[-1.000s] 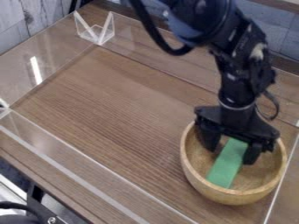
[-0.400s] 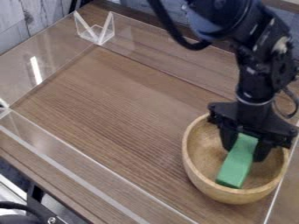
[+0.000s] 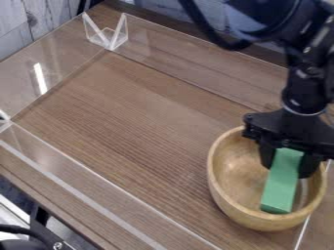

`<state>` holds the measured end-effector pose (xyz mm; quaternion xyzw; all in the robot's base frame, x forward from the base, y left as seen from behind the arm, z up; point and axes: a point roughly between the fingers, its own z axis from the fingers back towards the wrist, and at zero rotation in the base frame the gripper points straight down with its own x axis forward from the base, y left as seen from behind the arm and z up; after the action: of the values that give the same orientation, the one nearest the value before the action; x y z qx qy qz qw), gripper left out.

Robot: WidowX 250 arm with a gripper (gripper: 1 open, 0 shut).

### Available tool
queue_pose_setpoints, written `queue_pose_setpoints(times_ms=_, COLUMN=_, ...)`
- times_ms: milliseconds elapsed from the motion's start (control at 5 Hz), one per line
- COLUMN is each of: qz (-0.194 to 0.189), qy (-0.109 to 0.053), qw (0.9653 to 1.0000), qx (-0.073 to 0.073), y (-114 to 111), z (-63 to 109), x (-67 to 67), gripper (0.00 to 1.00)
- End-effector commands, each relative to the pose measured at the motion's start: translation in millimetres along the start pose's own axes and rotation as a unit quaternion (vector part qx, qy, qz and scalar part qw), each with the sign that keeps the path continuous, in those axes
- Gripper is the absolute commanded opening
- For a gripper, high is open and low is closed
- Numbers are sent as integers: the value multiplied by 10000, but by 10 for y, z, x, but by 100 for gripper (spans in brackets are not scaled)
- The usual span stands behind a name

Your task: Move green stick from inside the wooden bowl to the table next to it

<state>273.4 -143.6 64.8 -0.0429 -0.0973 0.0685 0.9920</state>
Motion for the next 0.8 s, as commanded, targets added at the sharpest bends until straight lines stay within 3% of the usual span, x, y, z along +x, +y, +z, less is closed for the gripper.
queue_pose_setpoints(times_ms=0, qz=-134, qy=-299, qw=9990, qx=-309, y=0, z=193, x=64, gripper=0)
queue_pose_setpoints(times_ms=200, qz=-312, qy=-267, qw=9985, qx=-357, y=93, z=140, x=7, gripper=0)
queue_pose_setpoints(times_ms=600, qz=10, qy=-303, qw=9991, qx=-302, y=122, z=199, x=263, gripper=0)
